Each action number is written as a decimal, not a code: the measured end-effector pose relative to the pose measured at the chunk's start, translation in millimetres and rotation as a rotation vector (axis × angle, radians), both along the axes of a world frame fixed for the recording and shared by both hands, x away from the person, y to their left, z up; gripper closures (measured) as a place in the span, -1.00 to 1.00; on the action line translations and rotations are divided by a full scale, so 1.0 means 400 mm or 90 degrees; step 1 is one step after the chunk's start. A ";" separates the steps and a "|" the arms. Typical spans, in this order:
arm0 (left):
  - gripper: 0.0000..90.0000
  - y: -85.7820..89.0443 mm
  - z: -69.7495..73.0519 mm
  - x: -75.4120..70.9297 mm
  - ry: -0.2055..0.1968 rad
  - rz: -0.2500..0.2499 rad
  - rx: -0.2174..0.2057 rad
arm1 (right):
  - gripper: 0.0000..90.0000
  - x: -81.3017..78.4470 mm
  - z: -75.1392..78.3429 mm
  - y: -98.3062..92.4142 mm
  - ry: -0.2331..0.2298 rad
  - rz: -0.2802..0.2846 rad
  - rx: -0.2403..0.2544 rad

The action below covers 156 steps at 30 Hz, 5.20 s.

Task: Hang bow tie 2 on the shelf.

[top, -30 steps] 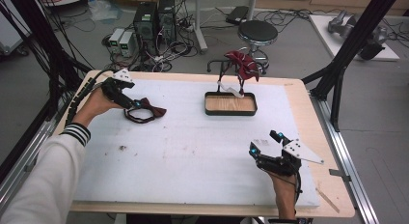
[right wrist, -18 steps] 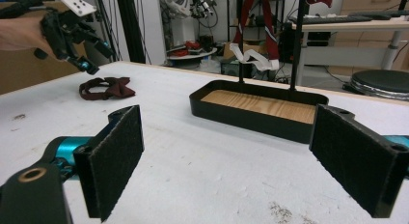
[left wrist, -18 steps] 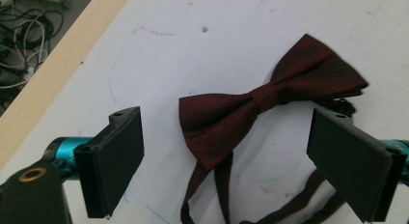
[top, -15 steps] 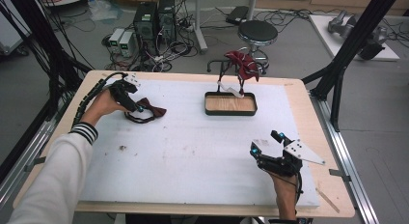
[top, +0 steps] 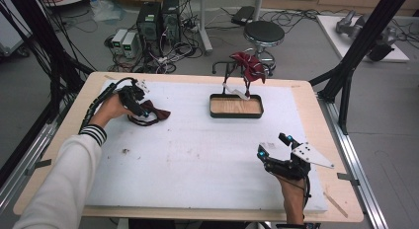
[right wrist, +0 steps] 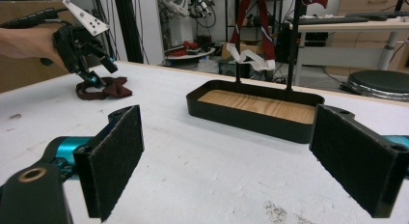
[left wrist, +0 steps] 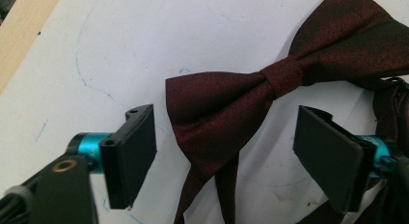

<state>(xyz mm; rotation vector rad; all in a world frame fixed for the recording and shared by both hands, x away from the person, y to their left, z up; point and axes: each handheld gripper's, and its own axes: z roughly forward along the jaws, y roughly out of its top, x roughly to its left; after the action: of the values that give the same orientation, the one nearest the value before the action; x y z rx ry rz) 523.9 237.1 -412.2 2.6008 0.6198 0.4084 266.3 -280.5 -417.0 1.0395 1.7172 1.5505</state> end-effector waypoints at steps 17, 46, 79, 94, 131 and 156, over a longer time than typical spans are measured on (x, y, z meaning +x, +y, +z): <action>0.05 -0.005 -0.004 0.010 0.005 -0.015 0.029 | -0.75 0.003 -0.001 -0.003 -0.001 -0.003 0.001; 0.86 -0.023 0.006 -0.002 0.005 -0.009 0.048 | -0.75 0.004 -0.003 -0.002 0.007 -0.002 0.004; 0.87 -0.003 0.070 -0.058 -0.043 0.067 -0.102 | -0.75 0.009 -0.030 0.001 0.018 0.001 0.003; 0.87 0.004 0.122 -0.108 -0.092 0.083 -0.171 | -0.75 0.009 -0.050 0.009 0.018 0.005 0.001; 0.87 -0.127 0.240 -0.166 -0.150 0.056 -0.345 | -0.75 0.000 -0.073 0.004 0.005 -0.021 0.000; 0.87 -0.262 0.290 -0.177 -0.136 0.022 -0.393 | -0.75 -0.007 -0.084 0.012 -0.016 -0.034 -0.007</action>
<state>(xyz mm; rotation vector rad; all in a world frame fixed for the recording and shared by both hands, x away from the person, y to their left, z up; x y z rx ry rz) 453.3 132.3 -296.3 1.9349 0.6003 0.4190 263.5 -275.5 -450.7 1.0481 1.6657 1.5137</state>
